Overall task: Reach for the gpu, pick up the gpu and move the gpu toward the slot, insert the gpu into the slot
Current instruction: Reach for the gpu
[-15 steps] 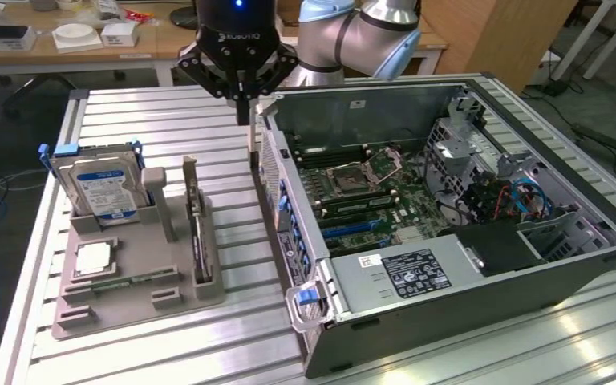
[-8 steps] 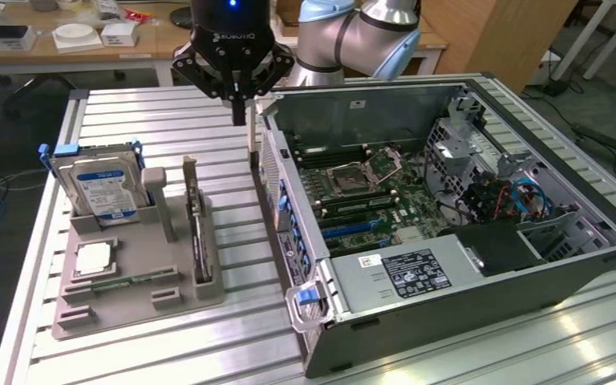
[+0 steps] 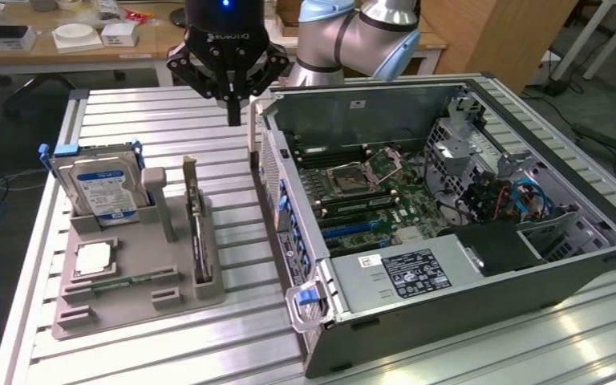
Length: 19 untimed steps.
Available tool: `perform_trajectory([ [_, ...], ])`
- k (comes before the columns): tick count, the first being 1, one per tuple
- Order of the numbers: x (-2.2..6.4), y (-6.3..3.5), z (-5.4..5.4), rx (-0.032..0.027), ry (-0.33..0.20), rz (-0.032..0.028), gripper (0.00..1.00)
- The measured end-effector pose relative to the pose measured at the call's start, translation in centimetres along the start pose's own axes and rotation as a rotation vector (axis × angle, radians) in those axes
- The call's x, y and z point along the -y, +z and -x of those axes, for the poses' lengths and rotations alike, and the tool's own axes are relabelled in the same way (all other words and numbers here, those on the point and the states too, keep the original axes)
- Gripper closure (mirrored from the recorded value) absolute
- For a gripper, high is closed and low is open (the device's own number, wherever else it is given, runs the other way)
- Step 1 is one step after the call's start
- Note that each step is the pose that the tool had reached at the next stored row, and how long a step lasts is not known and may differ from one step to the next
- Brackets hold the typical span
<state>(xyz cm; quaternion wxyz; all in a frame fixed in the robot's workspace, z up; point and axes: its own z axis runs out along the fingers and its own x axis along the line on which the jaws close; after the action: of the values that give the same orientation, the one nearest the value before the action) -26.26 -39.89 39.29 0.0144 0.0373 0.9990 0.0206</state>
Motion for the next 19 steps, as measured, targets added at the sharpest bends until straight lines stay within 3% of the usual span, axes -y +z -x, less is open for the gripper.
perform_trajectory([
  [19,0.1,-0.04,-1.4,0.0,0.0,0.0,0.9],
])
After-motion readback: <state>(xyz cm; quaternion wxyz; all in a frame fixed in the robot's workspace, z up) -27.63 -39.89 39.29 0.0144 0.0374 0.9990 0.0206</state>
